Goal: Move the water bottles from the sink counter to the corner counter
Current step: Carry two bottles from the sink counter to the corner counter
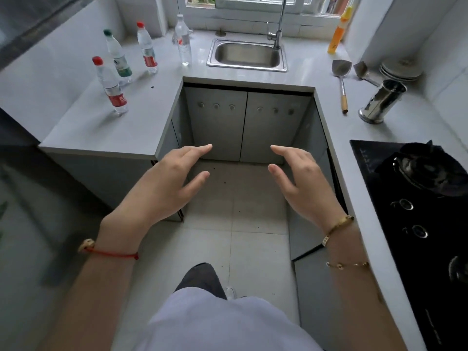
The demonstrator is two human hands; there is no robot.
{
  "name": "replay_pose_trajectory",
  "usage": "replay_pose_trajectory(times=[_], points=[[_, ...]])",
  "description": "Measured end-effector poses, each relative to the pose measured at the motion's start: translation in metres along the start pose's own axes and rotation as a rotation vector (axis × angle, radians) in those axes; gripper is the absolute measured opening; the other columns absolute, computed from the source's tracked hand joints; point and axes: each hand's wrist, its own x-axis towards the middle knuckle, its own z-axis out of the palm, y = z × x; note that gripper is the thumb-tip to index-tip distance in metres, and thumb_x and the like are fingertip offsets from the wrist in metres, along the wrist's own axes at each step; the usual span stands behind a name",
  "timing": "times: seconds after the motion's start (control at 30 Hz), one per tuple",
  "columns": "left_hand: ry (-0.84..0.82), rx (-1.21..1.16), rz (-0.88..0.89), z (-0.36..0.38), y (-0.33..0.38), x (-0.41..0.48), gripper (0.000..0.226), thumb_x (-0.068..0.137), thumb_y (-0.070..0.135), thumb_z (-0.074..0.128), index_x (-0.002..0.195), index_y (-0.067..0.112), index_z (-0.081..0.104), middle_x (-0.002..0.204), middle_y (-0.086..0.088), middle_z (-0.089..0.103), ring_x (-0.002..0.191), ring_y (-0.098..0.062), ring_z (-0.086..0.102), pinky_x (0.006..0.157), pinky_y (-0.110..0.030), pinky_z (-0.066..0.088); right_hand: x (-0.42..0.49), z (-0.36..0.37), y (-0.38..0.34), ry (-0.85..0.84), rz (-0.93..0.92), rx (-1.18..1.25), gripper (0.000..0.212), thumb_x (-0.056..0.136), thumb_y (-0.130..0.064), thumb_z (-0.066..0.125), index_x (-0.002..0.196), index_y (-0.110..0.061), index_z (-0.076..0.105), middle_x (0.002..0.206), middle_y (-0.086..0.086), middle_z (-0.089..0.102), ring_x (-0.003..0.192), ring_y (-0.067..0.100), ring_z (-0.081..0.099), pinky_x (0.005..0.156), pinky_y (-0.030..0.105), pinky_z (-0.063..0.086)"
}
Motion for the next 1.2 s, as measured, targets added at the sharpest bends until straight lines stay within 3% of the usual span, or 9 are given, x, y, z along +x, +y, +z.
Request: replay_pose_trajectory(times=[0.33, 0.5, 0.7, 1.0, 1.2], points=[[-0.008, 0.000, -0.026, 0.013, -0.043, 0.085, 0.053, 0.094, 0.038, 0.046, 0.144, 0.028, 0.031, 0.143, 0.007, 0.046, 0.133, -0.009, 0.039, 0.107, -0.028, 0.034, 0.091, 0.025, 0.036, -0.045, 0.005, 0.020, 0.042, 0.096, -0.032, 0.048, 0.134, -0.017, 0.047, 0.134, -0.002, 0.054, 0.131, 0.013, 0.040, 0.110, 0.038, 0.036], [0.008, -0.001, -0.064, 0.011, -0.077, 0.145, 0.053, 0.094, 0.039, 0.044, 0.144, 0.030, 0.030, 0.142, 0.008, 0.046, 0.132, -0.009, 0.040, 0.106, -0.035, 0.039, 0.164, 0.039, 0.046, -0.086, -0.012, 0.014, 0.041, 0.096, -0.033, 0.047, 0.135, -0.018, 0.047, 0.135, -0.003, 0.053, 0.132, 0.013, 0.039, 0.111, 0.037, 0.035], [0.010, 0.007, -0.135, 0.002, -0.122, 0.214, 0.053, 0.095, 0.040, 0.043, 0.145, 0.031, 0.028, 0.142, 0.009, 0.046, 0.131, -0.008, 0.041, 0.104, -0.024, 0.035, 0.264, 0.053, 0.045, -0.132, -0.069, 0.015, 0.041, 0.096, -0.034, 0.046, 0.135, -0.020, 0.046, 0.135, -0.005, 0.053, 0.132, 0.011, 0.038, 0.112, 0.036, 0.034], [0.039, 0.012, -0.248, -0.011, -0.182, 0.291, 0.052, 0.095, 0.043, 0.041, 0.144, 0.036, 0.027, 0.145, 0.010, 0.043, 0.133, -0.009, 0.039, 0.105, -0.030, 0.036, 0.385, 0.081, 0.044, -0.211, -0.153, 0.006, 0.042, 0.097, -0.037, 0.043, 0.137, -0.022, 0.043, 0.138, -0.006, 0.051, 0.135, 0.010, 0.036, 0.114, 0.035, 0.032], [0.052, 0.010, -0.362, -0.019, -0.212, 0.316, 0.051, 0.095, 0.045, 0.040, 0.143, 0.040, 0.026, 0.146, 0.015, 0.040, 0.134, -0.007, 0.037, 0.099, -0.024, 0.032, 0.450, 0.101, 0.036, -0.289, -0.223, 0.018, 0.043, 0.098, -0.038, 0.042, 0.138, -0.023, 0.041, 0.140, -0.008, 0.049, 0.136, 0.010, 0.034, 0.115, 0.034, 0.031]])
